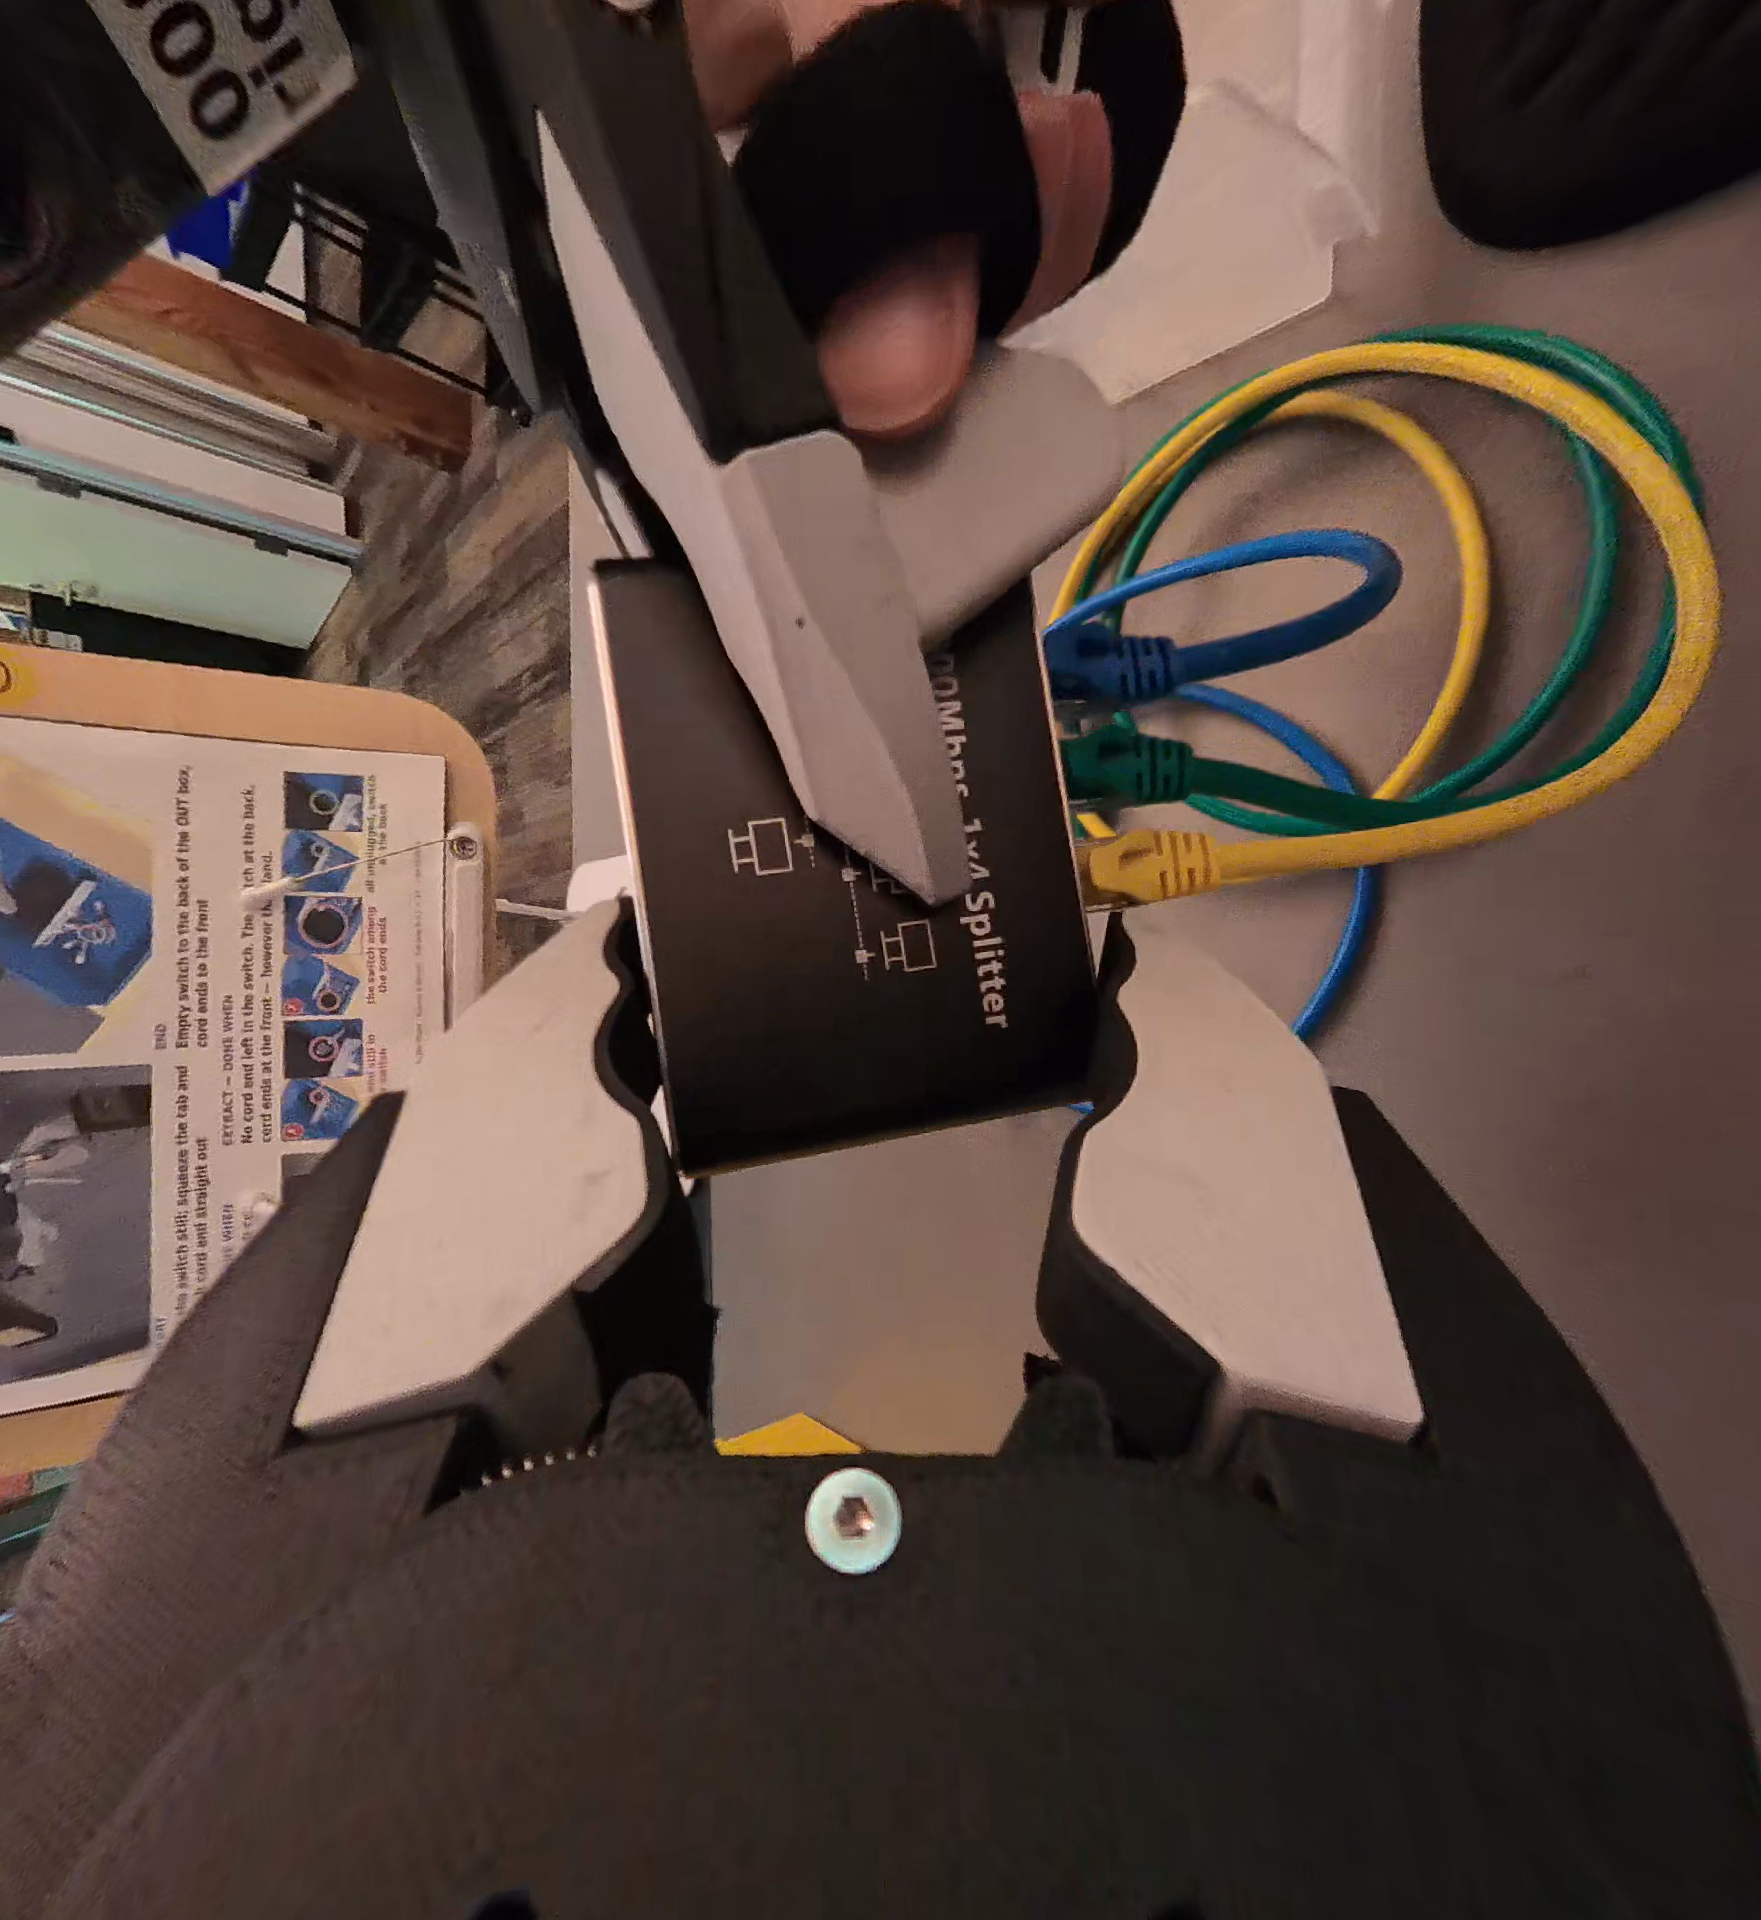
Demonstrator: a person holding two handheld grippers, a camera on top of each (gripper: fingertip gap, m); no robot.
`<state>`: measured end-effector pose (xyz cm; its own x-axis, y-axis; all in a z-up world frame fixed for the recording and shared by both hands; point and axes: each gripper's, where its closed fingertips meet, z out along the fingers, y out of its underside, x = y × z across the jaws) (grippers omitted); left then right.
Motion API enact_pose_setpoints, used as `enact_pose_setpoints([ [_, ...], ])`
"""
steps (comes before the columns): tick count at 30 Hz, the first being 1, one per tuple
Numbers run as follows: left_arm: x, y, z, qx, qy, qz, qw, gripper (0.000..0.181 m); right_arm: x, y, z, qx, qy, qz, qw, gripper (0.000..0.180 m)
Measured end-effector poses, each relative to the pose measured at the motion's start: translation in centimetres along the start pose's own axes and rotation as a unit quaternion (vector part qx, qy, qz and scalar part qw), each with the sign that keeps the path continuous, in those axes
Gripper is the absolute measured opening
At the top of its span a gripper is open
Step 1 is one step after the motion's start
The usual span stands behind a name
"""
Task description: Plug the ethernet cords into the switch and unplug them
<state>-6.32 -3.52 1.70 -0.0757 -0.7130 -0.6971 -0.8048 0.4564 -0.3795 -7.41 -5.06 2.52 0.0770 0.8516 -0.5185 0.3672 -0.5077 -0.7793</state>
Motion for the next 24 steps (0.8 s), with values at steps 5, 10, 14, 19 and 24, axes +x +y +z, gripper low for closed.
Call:
enact_pose_setpoints([
  [5, -2.5, 0.7, -1.7, 0.05, -0.022, -0.09, 0.994, 0.089, 1.0, -1.1, -0.9, 0.046, -0.002, 0.014, 0.999, 0.036],
  [10, -6.7, 1.8, -8.5, 0.138, -0.081, -0.221, 0.962, 0.099, 0.9, -3.5, -3.1, 0.123, 0.025, -0.002, 0.992, 0.036],
  [14, -8.9, 3.1, -13.8, 0.202, -0.157, -0.291, 0.922, 0.089, 0.6, -5.5, -4.6, 0.169, 0.07, -0.027, 0.983, 0.036],
  [19, -8.5, 2.6, -17.1, 0.281, -0.112, -0.351, 0.886, 0.084, 0.3, -11.8, -7.4, 0.185, 0.127, -0.041, 0.974, 0.036],
  [24, -8.4, 3.6, -18.0, 0.281, -0.116, -0.362, 0.881, 0.082, -1.5, -19.7, -12.0, 0.173, 0.212, -0.074, 0.959, 0.036],
])
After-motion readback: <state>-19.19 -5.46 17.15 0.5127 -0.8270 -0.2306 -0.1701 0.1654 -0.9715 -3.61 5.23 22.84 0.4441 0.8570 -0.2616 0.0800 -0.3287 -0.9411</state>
